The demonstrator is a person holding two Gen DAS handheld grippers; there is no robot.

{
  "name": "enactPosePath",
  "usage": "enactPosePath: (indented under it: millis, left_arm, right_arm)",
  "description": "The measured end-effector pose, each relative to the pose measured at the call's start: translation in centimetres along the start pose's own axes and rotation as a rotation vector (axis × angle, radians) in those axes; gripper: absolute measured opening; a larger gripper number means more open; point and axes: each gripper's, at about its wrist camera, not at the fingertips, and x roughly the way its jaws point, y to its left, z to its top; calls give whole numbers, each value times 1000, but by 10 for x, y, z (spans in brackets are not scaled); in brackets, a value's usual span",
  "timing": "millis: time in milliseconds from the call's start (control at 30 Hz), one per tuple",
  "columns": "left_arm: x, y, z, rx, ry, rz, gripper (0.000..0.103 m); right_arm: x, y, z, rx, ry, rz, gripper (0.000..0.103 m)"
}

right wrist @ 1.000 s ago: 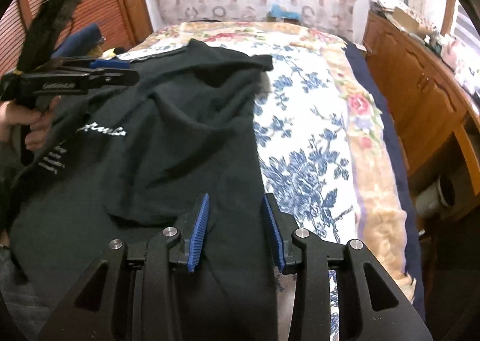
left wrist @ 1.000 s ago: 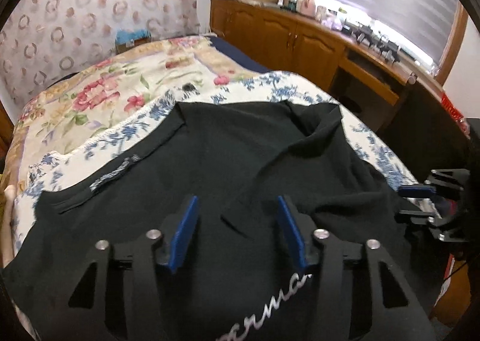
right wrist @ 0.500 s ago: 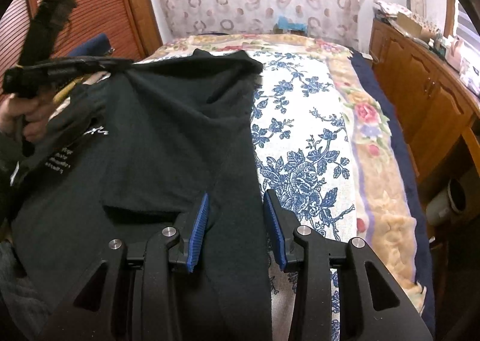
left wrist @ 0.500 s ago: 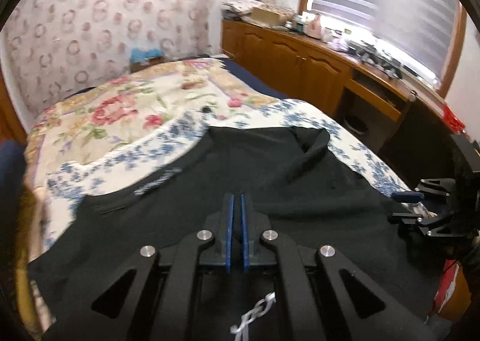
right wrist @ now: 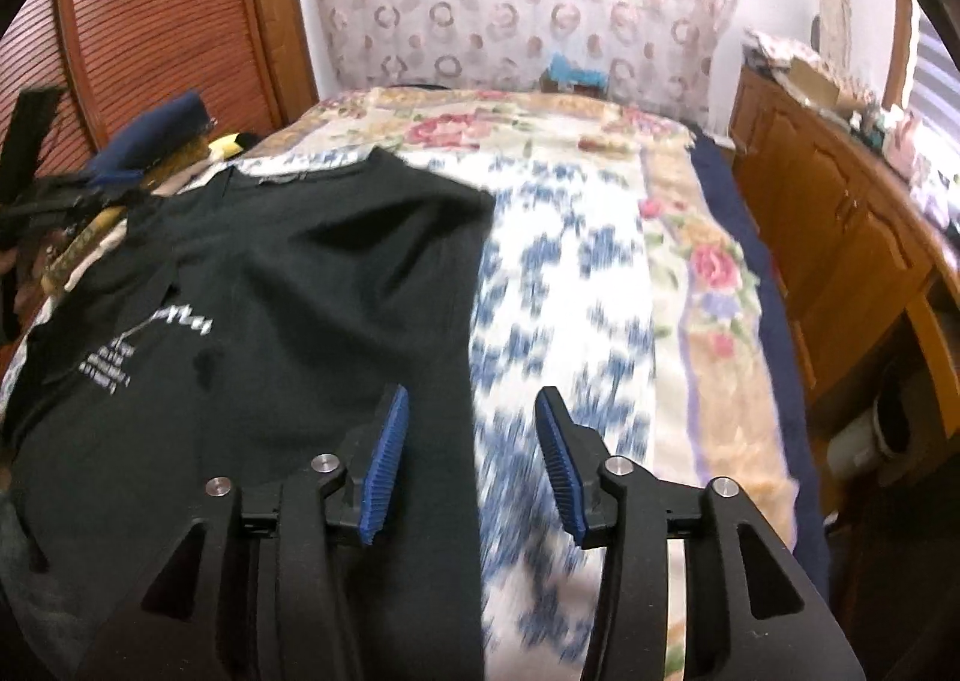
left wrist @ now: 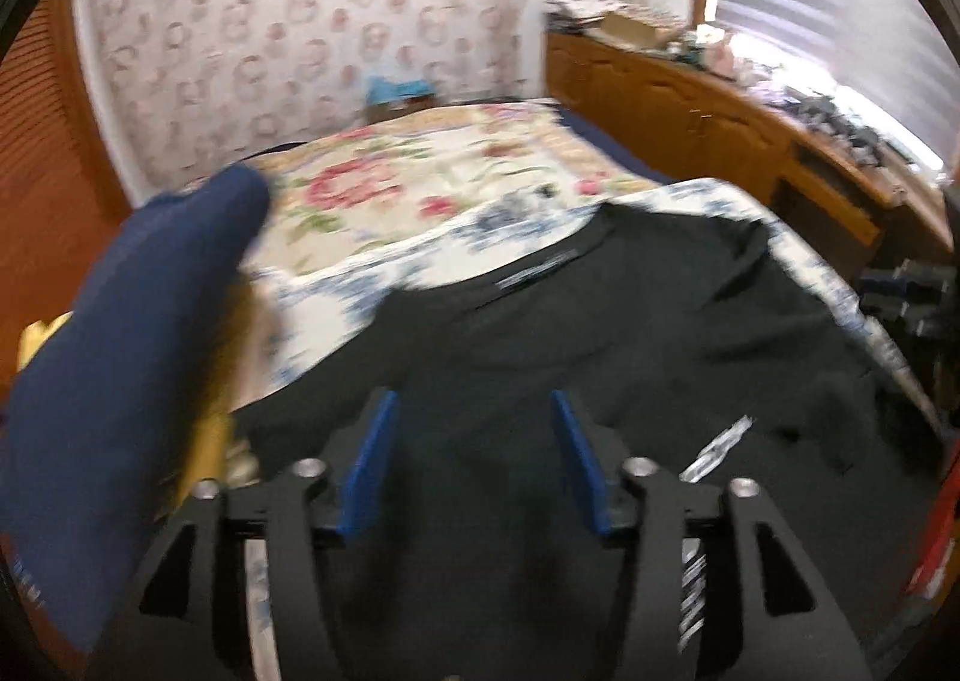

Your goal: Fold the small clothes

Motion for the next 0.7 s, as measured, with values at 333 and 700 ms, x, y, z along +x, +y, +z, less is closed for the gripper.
enactPosePath:
  millis: [333,700]
  left_arm:
    - [10,40,-29,-82,61,164,61]
    - [45,58,-27,-116,105,212,36]
  right_arm:
    - [70,4,48,-63,48,53,49]
    - [105,2,61,-63,75,56,51]
